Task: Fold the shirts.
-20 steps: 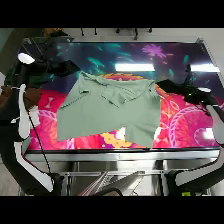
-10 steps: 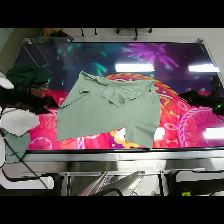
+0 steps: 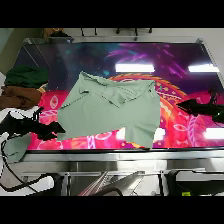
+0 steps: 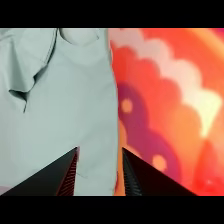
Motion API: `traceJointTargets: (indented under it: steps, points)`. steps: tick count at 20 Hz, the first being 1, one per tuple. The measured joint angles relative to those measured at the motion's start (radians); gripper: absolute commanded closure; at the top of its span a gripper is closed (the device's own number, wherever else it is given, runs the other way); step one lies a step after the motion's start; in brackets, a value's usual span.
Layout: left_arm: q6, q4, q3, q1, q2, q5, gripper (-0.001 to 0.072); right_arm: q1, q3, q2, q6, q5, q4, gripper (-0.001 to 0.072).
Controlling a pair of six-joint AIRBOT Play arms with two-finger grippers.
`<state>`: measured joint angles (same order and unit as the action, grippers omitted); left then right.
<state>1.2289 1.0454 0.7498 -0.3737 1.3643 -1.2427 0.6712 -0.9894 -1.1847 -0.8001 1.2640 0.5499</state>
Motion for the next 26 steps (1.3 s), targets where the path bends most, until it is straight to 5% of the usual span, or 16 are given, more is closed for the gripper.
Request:
traceJointTargets:
  steps: [1, 4, 5, 12, 14, 16, 20, 26]
  points:
    - [-0.014, -0.015, -0.010, 0.001, -0.001, 0.022, 0.0361, 0.000, 0.015, 0.000, -0.011, 0.006, 0.014, 0.0282]
    - [-0.051, -0.048, -0.025, 0.001, -0.001, 0.074, 0.0471, -0.002, 0.079, 0.000, -0.042, 0.017, 0.053, 0.0279]
    - [-0.058, -0.055, -0.028, 0.001, -0.002, 0.087, 0.0691, -0.008, 0.106, 0.000, -0.045, 0.016, 0.061, 0.0280]
    - [-0.083, -0.077, -0.032, 0.001, -0.002, 0.145, 0.0695, -0.184, 0.196, -0.021, -0.064, -0.083, 0.064, 0.0311]
    - [-0.086, -0.078, -0.032, 0.001, -0.002, 0.157, 0.0695, -0.245, 0.197, -0.030, -0.064, -0.134, 0.049, 0.0457]
    - [-0.086, -0.079, -0.019, 0.001, -0.003, 0.159, 0.0696, -0.288, 0.187, -0.035, -0.064, -0.177, 0.044, 0.0689]
    - [-0.101, -0.132, 0.092, -0.001, -0.027, 0.099, 0.0697, -0.322, 0.094, -0.003, -0.063, -0.134, -0.011, 0.0691]
    - [-0.159, -0.468, 0.529, -0.033, -0.271, -0.037, 0.0697, -0.207, -0.316, 0.245, -0.044, 0.004, -0.291, 0.0691]
